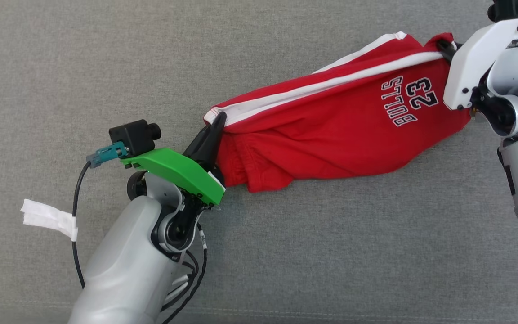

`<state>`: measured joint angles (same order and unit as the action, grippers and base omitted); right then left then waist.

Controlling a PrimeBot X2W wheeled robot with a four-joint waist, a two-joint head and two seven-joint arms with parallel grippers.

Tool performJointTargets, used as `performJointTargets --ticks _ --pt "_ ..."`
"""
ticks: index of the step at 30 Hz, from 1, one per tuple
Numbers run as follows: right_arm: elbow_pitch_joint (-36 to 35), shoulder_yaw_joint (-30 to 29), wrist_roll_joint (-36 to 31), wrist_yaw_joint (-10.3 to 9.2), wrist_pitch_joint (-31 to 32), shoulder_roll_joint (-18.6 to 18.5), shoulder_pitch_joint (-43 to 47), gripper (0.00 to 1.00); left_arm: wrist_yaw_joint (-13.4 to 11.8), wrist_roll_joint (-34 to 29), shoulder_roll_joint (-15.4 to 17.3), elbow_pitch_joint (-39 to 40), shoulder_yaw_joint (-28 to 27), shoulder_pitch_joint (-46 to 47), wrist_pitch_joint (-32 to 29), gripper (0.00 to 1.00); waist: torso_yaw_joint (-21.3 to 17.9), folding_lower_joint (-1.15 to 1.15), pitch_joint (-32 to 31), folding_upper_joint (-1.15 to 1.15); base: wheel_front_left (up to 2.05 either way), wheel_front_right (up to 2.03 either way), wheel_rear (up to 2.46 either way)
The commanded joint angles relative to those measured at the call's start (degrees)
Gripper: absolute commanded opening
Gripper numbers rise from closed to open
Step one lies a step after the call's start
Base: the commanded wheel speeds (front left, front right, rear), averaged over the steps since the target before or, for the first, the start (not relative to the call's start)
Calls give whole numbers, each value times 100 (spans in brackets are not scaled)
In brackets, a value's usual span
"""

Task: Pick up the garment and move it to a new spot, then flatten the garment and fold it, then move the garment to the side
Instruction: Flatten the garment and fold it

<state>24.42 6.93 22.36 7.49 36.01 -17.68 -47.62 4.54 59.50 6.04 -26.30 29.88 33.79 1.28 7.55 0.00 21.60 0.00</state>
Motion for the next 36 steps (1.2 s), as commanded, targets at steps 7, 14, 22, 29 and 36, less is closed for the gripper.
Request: performJointTargets --ticks 7,14,22,29,36 --pt "763 377 77 1 -654 -11 -515 100 106 22 -122 -439 10 281 323 100 227 0 230 0 0 0 0" --pt "1148 522 455 1 -738 8 -577 100 198 -56 -68 -592 58 164 635 100 168 0 -11 0 0 0 0" --pt "1025 129 714 1 -116 -279 -10 100 27 -916 431 -174 -150 -578 1369 100 84 0 -484 0 0 0 0" --pt "960 -215 653 1 -458 -303 390 100 -197 -2443 153 1028 -1524 -1467 1387 100 231 0 -449 0 0 0 0" --pt "1230 -236 554 1 -881 -319 277 100 -88 -3356 -211 1412 -2285 -2014 1389 100 483 0 -186 0 0 0 0"
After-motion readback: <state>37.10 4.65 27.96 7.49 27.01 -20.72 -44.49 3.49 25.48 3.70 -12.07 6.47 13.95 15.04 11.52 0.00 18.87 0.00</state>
